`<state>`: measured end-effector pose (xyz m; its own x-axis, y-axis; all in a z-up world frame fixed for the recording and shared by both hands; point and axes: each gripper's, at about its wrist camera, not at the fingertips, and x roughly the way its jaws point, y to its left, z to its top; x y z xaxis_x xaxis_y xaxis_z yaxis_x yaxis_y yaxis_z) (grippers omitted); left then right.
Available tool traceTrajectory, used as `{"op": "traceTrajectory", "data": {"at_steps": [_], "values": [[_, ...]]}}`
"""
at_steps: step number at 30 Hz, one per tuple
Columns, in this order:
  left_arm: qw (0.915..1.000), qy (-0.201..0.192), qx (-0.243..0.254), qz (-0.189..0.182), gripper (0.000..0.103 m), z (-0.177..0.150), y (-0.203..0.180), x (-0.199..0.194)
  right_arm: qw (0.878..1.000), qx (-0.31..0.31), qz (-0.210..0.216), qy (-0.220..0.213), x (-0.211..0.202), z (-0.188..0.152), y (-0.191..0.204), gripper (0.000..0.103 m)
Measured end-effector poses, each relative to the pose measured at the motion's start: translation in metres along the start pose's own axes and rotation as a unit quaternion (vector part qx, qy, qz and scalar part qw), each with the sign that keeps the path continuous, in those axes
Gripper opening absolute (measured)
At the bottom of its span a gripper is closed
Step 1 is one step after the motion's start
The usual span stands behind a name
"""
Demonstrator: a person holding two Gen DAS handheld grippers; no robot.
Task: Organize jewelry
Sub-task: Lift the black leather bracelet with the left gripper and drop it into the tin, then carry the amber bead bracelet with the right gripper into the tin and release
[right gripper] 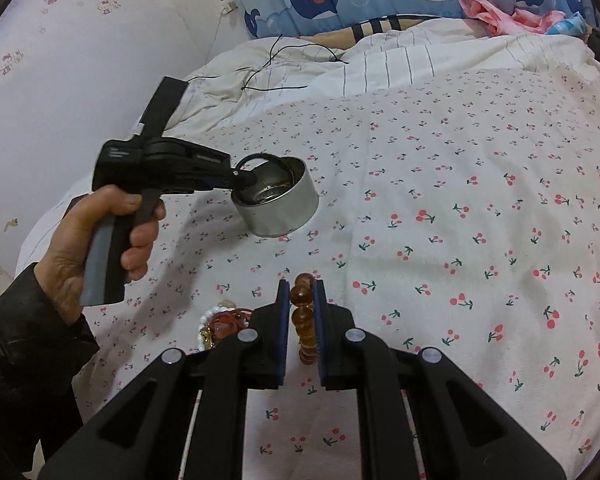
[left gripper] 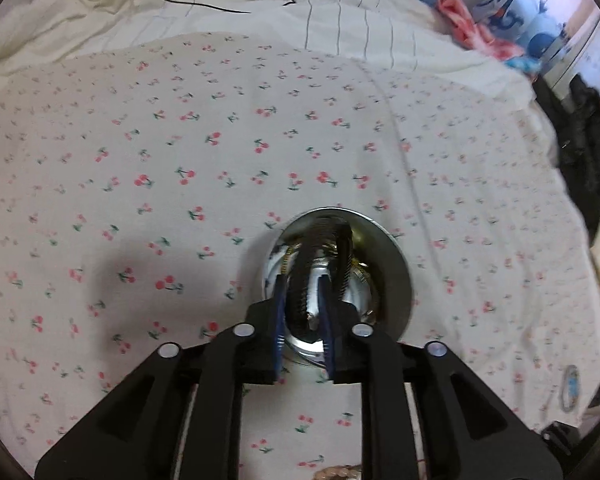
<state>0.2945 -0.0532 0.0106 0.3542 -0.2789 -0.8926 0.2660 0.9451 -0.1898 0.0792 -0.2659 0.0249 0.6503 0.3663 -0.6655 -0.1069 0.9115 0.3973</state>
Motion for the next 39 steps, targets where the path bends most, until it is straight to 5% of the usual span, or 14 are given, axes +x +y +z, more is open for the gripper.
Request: {"op": "traceTrajectory", "data": {"at_steps": [4, 6, 8, 12, 16, 20, 25, 36, 39], "values": [[0.9999, -0.004, 0.008, 0.007, 0.028, 0.003, -0.001, -0.008, 1.0, 0.001, 0.002, -0.003, -0.003, 0.0, -0.001, 0.012], [0.9995, 0.005, 0.016, 0.026, 0.058, 0.004, -0.002, -0.007, 1.0, 0.001, 0.003, -0.003, -0.003, -0.001, -0.001, 0.012], [0.9957, 0.007, 0.051, 0.077, 0.067, 0.005, -0.011, -0.005, 1.0, 0.001, 0.002, -0.003, -0.003, -0.001, 0.0, 0.012], [0.9953, 0.011, 0.064, 0.072, 0.067, 0.011, -0.013, -0.011, 1.0, 0.002, 0.001, -0.004, -0.004, -0.001, 0.0, 0.012], [0.9991, -0.02, 0.019, 0.033, 0.07, 0.01, 0.007, -0.041, 1.0, 0.008, 0.016, -0.022, -0.009, 0.0, 0.0, 0.012], [0.9959, -0.068, -0.056, -0.019, 0.084, -0.019, 0.046, -0.074, 0.997, 0.014, 0.058, -0.05, -0.016, 0.009, 0.005, 0.012], [0.9858, -0.092, -0.132, -0.047, 0.087, -0.068, 0.091, -0.084, 0.991, 0.038, 0.115, -0.061, -0.009, 0.039, 0.014, 0.012], [0.9777, -0.065, -0.186, -0.073, 0.087, -0.079, 0.127, -0.055, 0.985, 0.058, 0.161, -0.028, 0.081, 0.11, 0.053, 0.012], [0.9782, -0.066, -0.181, -0.076, 0.087, -0.079, 0.125, -0.056, 0.987, 0.082, 0.135, -0.013, 0.113, 0.114, 0.045, 0.012]]}}
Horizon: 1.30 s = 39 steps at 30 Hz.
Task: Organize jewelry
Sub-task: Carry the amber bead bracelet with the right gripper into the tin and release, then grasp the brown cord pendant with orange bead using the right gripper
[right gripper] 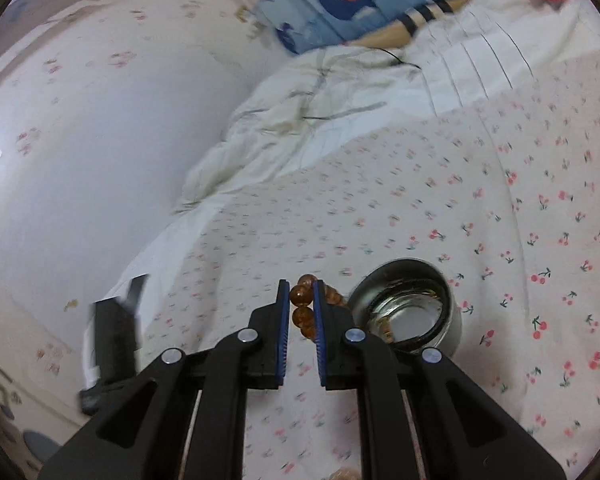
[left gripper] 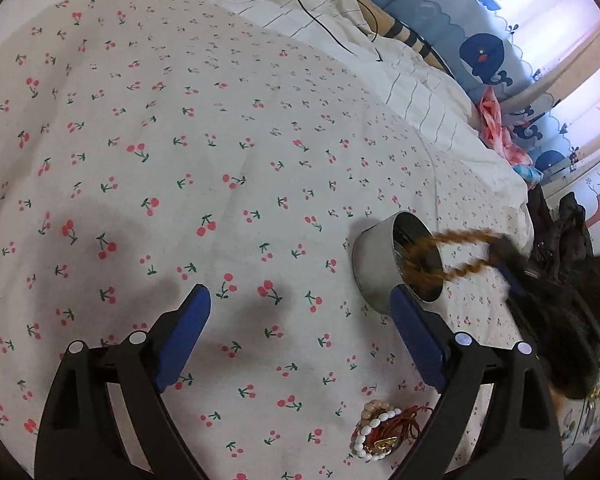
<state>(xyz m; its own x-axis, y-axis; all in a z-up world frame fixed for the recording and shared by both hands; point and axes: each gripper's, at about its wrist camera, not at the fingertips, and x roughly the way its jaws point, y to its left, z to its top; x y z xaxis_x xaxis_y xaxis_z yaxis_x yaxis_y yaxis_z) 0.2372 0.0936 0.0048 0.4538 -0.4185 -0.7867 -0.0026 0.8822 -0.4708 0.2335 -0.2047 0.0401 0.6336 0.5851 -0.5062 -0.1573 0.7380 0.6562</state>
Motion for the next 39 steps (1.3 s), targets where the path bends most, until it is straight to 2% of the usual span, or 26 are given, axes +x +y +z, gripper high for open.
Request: {"op": "traceTrajectory", "data": {"at_steps": [3, 4, 5, 6, 7, 11, 13, 18, 21, 22, 24, 27, 29, 30, 31, 33, 35, 36, 39], "values": [[1.0, 0.0, 0.009, 0.0, 0.087, 0.0, -0.005, -0.001, 0.996, -0.01, -0.082, 0.021, 0.02, -0.001, -0.015, 0.014], [0.9999, 0.002, 0.012, -0.001, 0.087, -0.001, -0.006, -0.001, 0.992, -0.026, -0.123, 0.028, 0.024, -0.003, -0.018, 0.016], [0.9999, 0.005, 0.016, -0.002, 0.087, -0.001, -0.008, -0.001, 0.987, -0.044, -0.151, 0.035, 0.027, -0.006, -0.019, 0.022], [0.9998, 0.007, 0.019, -0.004, 0.087, -0.002, -0.007, -0.003, 0.985, -0.053, -0.163, 0.036, 0.026, -0.008, -0.019, 0.038], [0.9996, 0.011, 0.026, -0.004, 0.087, -0.003, -0.009, -0.002, 0.984, -0.059, -0.167, 0.028, 0.02, -0.009, -0.018, 0.046], [0.9975, 0.036, 0.061, -0.011, 0.087, -0.01, -0.02, 0.003, 0.982, -0.084, -0.167, -0.018, -0.024, -0.019, -0.006, 0.047], [0.9948, 0.053, 0.086, -0.015, 0.087, -0.017, -0.028, 0.006, 0.981, -0.099, -0.165, -0.018, -0.042, -0.03, 0.0, 0.047], [0.987, 0.075, 0.141, -0.019, 0.087, -0.042, -0.044, 0.007, 0.981, -0.121, -0.136, 0.062, -0.077, -0.096, -0.007, 0.047], [0.9845, 0.096, 0.147, -0.012, 0.087, -0.061, -0.042, 0.014, 0.978, -0.116, -0.149, 0.094, -0.081, -0.126, -0.02, 0.047], [0.9842, 0.105, 0.142, -0.011, 0.087, -0.066, -0.04, 0.017, 0.978, -0.108, -0.145, 0.101, -0.08, -0.13, -0.023, 0.046], [0.9835, 0.117, 0.138, -0.014, 0.087, -0.071, -0.038, 0.023, 0.984, -0.077, -0.113, 0.112, -0.074, -0.131, -0.031, 0.044], [0.9839, 0.115, 0.136, -0.018, 0.087, -0.071, -0.039, 0.025, 0.991, -0.025, -0.062, 0.112, -0.07, -0.128, -0.041, 0.04], [0.9846, 0.116, 0.129, -0.02, 0.087, -0.072, -0.037, 0.025, 0.992, -0.01, -0.056, 0.113, -0.067, -0.132, -0.044, 0.029], [0.9847, 0.117, 0.128, -0.021, 0.087, -0.072, -0.036, 0.026, 0.993, -0.001, -0.048, 0.112, -0.065, -0.132, -0.047, 0.012], [0.9844, 0.119, 0.128, -0.023, 0.087, -0.072, -0.036, 0.026, 0.993, 0.004, -0.042, 0.11, -0.064, -0.131, -0.048, 0.009], [0.9835, 0.121, 0.131, -0.029, 0.087, -0.073, -0.038, 0.026, 0.995, 0.013, -0.027, 0.098, -0.067, -0.128, -0.047, 0.002], [0.9818, 0.122, 0.141, -0.033, 0.087, -0.073, -0.043, 0.025, 0.997, 0.018, 0.006, 0.072, -0.079, -0.124, -0.042, 0.002], [0.9806, 0.123, 0.149, -0.034, 0.087, -0.074, -0.046, 0.025, 0.998, 0.015, 0.038, 0.046, -0.09, -0.12, -0.037, 0.002], [0.9757, 0.135, 0.169, -0.032, 0.087, -0.078, -0.052, 0.029, 0.995, -0.011, 0.098, -0.016, -0.119, -0.108, -0.018, 0.002]]}}
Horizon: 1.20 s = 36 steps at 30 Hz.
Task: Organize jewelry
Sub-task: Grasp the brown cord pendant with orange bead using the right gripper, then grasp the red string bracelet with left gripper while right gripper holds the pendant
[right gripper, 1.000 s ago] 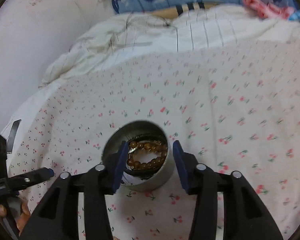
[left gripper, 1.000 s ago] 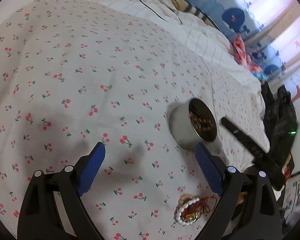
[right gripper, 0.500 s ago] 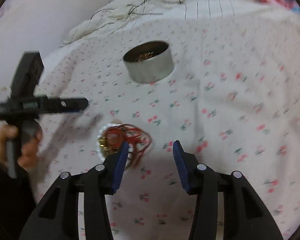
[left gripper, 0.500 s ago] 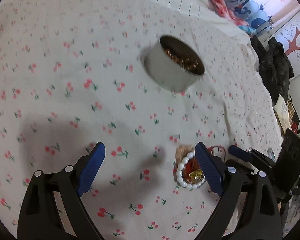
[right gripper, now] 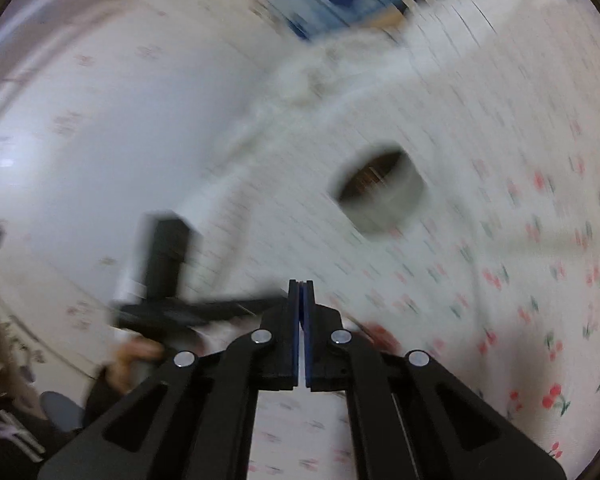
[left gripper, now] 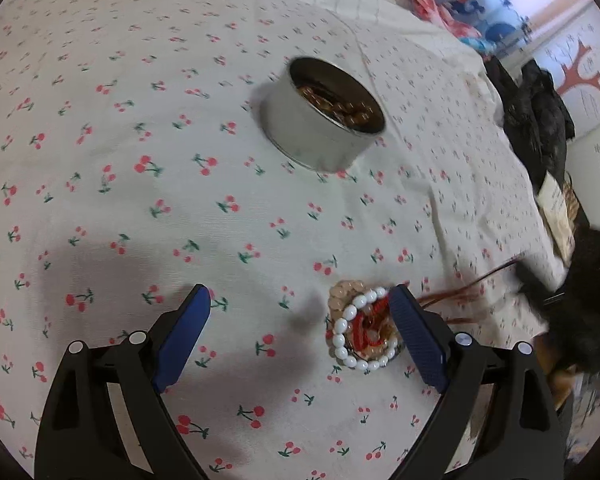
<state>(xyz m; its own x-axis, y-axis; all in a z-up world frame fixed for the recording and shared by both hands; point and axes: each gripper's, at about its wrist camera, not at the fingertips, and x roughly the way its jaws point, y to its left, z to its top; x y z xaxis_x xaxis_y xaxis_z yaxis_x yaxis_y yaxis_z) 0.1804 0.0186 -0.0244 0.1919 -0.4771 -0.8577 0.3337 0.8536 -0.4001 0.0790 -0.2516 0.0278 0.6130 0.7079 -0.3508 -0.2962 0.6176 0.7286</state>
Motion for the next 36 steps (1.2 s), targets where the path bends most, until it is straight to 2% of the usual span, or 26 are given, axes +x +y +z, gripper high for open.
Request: {"op": "traceTrajectory", "data": {"at_steps": [3, 7, 12, 13, 15, 17, 19, 21, 23, 25, 29, 31, 33, 36], "values": [[0.9997, 0.015, 0.021, 0.003, 0.087, -0.004, -0.006, 0.007, 0.999, -0.015, 0.029, -0.036, -0.02, 0.007, 0.011, 0.002], [0.9975, 0.023, 0.064, 0.021, 0.087, -0.01, -0.019, 0.014, 0.999, 0.003, 0.02, -0.05, -0.031, 0.012, 0.002, 0.002], [0.9887, 0.004, 0.139, 0.055, 0.086, -0.022, -0.041, 0.014, 0.998, 0.017, 0.013, -0.058, -0.039, 0.014, -0.006, 0.002], [0.986, 0.002, 0.155, 0.062, 0.084, -0.025, -0.045, 0.014, 0.998, 0.017, 0.014, -0.057, -0.041, 0.015, -0.006, 0.002], [0.9806, 0.003, 0.18, 0.076, 0.066, -0.029, -0.052, 0.015, 0.998, 0.016, 0.014, -0.054, -0.039, 0.016, -0.006, 0.002], [0.9778, -0.001, 0.191, 0.086, 0.056, -0.028, -0.054, 0.014, 0.998, 0.015, 0.013, -0.053, -0.038, 0.016, -0.007, 0.002], [0.9743, -0.021, 0.21, 0.08, 0.053, -0.028, -0.059, 0.006, 0.998, 0.017, 0.015, -0.054, -0.04, 0.016, -0.007, 0.002], [0.9714, -0.036, 0.228, 0.056, 0.053, -0.031, -0.067, -0.001, 0.998, 0.019, 0.017, -0.056, -0.04, 0.015, -0.007, 0.002], [0.9675, -0.036, 0.249, 0.029, 0.053, -0.036, -0.075, -0.004, 0.998, 0.021, 0.019, -0.055, -0.04, 0.016, -0.007, 0.002], [0.9627, -0.026, 0.267, 0.035, 0.053, -0.041, -0.081, 0.004, 0.998, 0.02, 0.02, -0.053, -0.04, 0.016, -0.007, 0.002], [0.9652, -0.02, 0.259, 0.031, 0.052, -0.039, -0.084, 0.014, 0.998, 0.023, 0.025, -0.049, -0.039, 0.015, -0.007, 0.002], [0.9674, -0.015, 0.252, 0.019, 0.04, -0.038, -0.084, 0.016, 0.998, 0.024, 0.027, -0.047, -0.038, 0.014, -0.007, 0.002], [0.969, -0.007, 0.245, 0.027, 0.022, -0.037, -0.081, 0.021, 0.998, 0.025, 0.028, -0.045, -0.037, 0.014, -0.008, 0.002], [0.968, -0.008, 0.248, 0.038, 0.014, -0.04, -0.082, 0.023, 0.998, 0.028, 0.029, -0.045, -0.038, 0.014, -0.009, 0.002]]}}
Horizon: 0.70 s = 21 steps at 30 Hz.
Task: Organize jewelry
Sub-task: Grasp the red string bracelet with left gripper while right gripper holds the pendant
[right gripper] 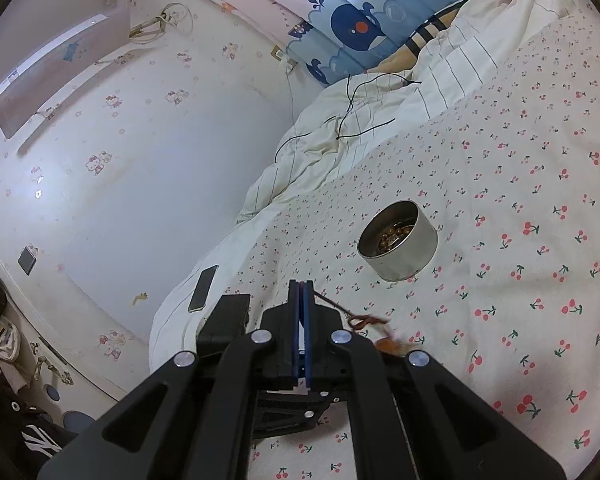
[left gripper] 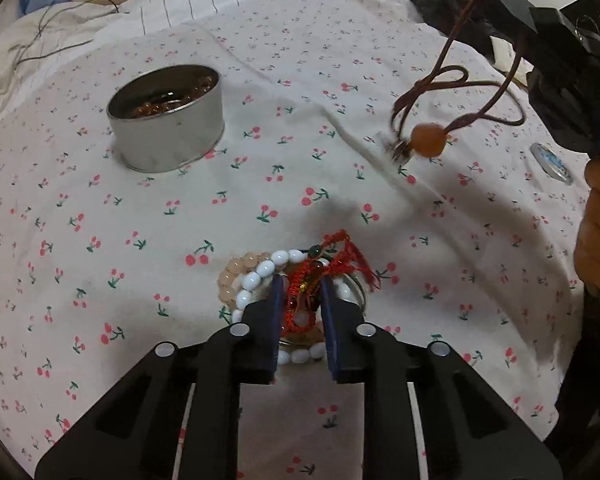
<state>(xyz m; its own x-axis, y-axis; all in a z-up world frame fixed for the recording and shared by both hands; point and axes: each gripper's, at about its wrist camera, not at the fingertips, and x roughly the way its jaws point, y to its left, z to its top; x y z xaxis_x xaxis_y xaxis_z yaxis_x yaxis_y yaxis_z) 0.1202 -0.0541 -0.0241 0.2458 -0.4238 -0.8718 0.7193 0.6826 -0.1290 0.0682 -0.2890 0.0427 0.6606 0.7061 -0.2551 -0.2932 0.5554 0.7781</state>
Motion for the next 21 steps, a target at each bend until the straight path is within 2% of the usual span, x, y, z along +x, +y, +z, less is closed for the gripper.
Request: {"op": "traceTrajectory", "data": {"at_steps": [2, 4, 8, 13, 19, 21], "values": [[1.0, -0.008, 0.001, -0.003, 0.013, 0.001, 0.0, -0.003, 1.0, 0.001, 0.0, 0.0, -0.001, 0.0, 0.0, 0.002], [0.9998, -0.013, 0.003, -0.013, 0.004, 0.002, 0.0, -0.007, 1.0, 0.0, 0.001, 0.0, -0.001, 0.0, 0.0, 0.002], [0.9996, -0.016, 0.009, -0.021, 0.001, 0.003, 0.0, -0.012, 1.0, 0.0, 0.001, 0.001, -0.001, 0.0, 0.0, 0.002], [0.9995, -0.018, 0.01, -0.023, 0.001, 0.003, -0.001, -0.014, 1.0, 0.002, 0.0, 0.001, -0.002, 0.0, -0.001, 0.003], [0.9989, -0.018, 0.044, 0.006, 0.002, 0.007, -0.014, -0.005, 1.0, 0.003, 0.0, 0.001, -0.001, -0.001, 0.0, 0.003], [0.9988, -0.016, 0.046, 0.003, 0.008, 0.011, -0.016, 0.0, 1.0, 0.003, 0.001, 0.002, -0.001, -0.002, 0.0, 0.003]]}}
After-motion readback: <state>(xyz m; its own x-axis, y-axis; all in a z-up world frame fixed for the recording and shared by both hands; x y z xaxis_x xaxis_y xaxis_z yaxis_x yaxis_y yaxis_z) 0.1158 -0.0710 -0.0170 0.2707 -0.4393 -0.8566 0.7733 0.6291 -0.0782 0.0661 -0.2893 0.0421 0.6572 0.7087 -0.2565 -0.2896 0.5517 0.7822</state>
